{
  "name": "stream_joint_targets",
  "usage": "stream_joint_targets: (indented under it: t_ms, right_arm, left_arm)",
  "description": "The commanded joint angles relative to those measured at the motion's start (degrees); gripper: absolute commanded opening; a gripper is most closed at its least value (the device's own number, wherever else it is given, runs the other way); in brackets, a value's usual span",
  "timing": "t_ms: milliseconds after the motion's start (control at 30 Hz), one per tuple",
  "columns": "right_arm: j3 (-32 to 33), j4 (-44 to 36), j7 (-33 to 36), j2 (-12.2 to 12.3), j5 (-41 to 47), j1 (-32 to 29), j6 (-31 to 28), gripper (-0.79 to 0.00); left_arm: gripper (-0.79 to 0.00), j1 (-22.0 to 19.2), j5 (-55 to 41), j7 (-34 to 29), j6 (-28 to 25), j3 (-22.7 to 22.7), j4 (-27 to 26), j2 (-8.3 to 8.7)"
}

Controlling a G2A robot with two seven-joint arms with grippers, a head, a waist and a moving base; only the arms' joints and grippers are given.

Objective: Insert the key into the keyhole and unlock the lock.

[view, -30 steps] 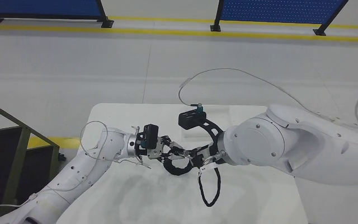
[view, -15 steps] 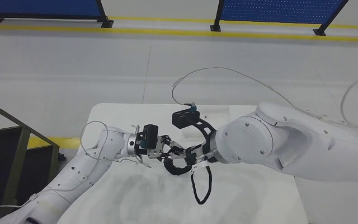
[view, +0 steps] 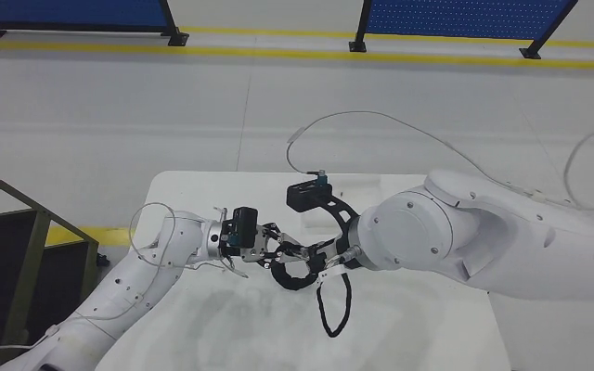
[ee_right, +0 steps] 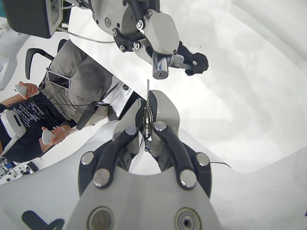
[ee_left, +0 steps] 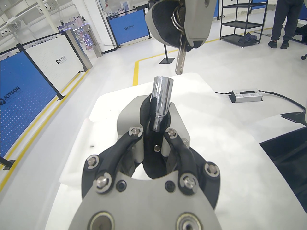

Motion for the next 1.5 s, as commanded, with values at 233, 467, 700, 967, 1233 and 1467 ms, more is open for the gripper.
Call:
stream_joint_targets:
  t_ms: [233, 467, 700, 967, 1233, 1467]
  right_arm:
    - [0.0, 0.0, -0.3, 0.0, -0.2, -0.3, 0.3, -0.785]
    - [0.0, -0.1, -0.3, 0.2, 0.1, -0.2, 0.3, -0.785]
    - [0.0, 0.0, -0.2, 0.3, 0.1, -0.4, 0.2, -0.785]
    - [0.0, 0.3, -0.2, 0.3, -0.2, -0.7, 0.3, -0.785]
    - [0.0, 0.7, 0.0, 0.2, -0.3, -1.0, 0.0, -0.785]
    - [0.0, 1.2, 0.5, -0.3, -0.6, -1.2, -0.5, -0.785]
  left_arm:
    - [-0.785, 0.5, 0.2, -0.3, -0.2, -0.8, -0.2, -0.01]
    - [-0.785, 0.9, 0.6, -0.2, -0.2, -1.3, -0.1, 0.01]
    - [-0.785, 1.2, 0.7, -0.5, -0.5, -1.8, -0.6, 0.07]
    - [-0.785, 1.4, 0.8, -0.7, -0.7, -2.3, -0.8, 0.07]
    - [-0.785, 1.5, 1.0, -0.8, -0.8, -2.7, -1.0, 0.09]
    - [-0.785, 1.7, 1.4, -0.8, -0.8, -3.1, -1.4, 0.15]
